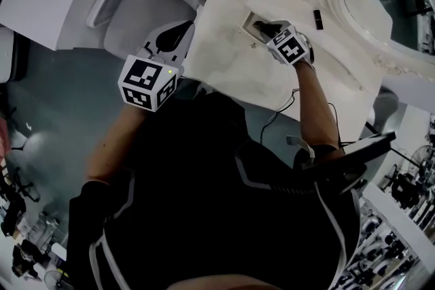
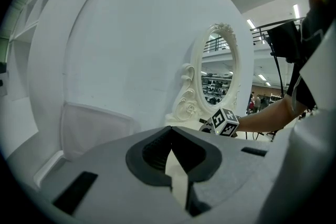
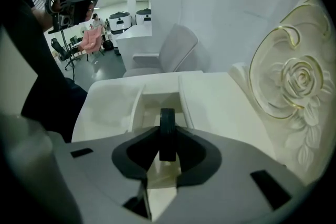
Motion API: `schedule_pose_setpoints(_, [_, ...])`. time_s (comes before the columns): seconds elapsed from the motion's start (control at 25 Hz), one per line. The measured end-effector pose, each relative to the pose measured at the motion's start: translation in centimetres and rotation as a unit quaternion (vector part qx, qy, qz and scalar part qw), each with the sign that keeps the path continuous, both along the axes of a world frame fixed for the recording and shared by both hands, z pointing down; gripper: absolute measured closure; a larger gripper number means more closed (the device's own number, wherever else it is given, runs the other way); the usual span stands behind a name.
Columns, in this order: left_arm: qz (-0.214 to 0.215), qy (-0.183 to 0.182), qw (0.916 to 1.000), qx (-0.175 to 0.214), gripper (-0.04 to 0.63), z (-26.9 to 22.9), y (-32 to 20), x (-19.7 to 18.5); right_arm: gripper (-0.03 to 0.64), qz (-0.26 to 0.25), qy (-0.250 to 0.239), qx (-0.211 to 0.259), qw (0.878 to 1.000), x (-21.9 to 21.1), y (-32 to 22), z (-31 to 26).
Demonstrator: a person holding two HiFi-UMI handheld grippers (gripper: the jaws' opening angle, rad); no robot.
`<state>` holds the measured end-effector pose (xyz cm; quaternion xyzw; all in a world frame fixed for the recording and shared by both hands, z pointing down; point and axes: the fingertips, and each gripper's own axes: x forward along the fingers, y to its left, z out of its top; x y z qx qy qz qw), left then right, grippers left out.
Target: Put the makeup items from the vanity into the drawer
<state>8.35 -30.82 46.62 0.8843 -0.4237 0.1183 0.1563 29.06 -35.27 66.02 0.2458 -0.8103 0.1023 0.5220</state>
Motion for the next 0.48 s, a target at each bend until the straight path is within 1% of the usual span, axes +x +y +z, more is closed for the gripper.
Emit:
schedule_pose_setpoints(0.08, [-0.004,0.0,1.0,-0.005,0.592,0.4,0.0,-0.3,0.52,-0.01,0.008,-0.009,1.0,-0.2,0.1,0.3])
schedule_pose_setpoints(0.2, [-0.007,-0.002,0.9999,-0.009,0.592,0.7,0.2,-0.7,0.52,-0.019,0.014,-0.01,1.0,-0.7,0.3,0.4])
schedule_pose_setpoints(0.48, [-0.01,0.004,0.9999,-0.013,0.592,0.6,0.3,-1.4,0.52,-0.04,0.032,-0.026,0.998,-1.4,0.6,0.3])
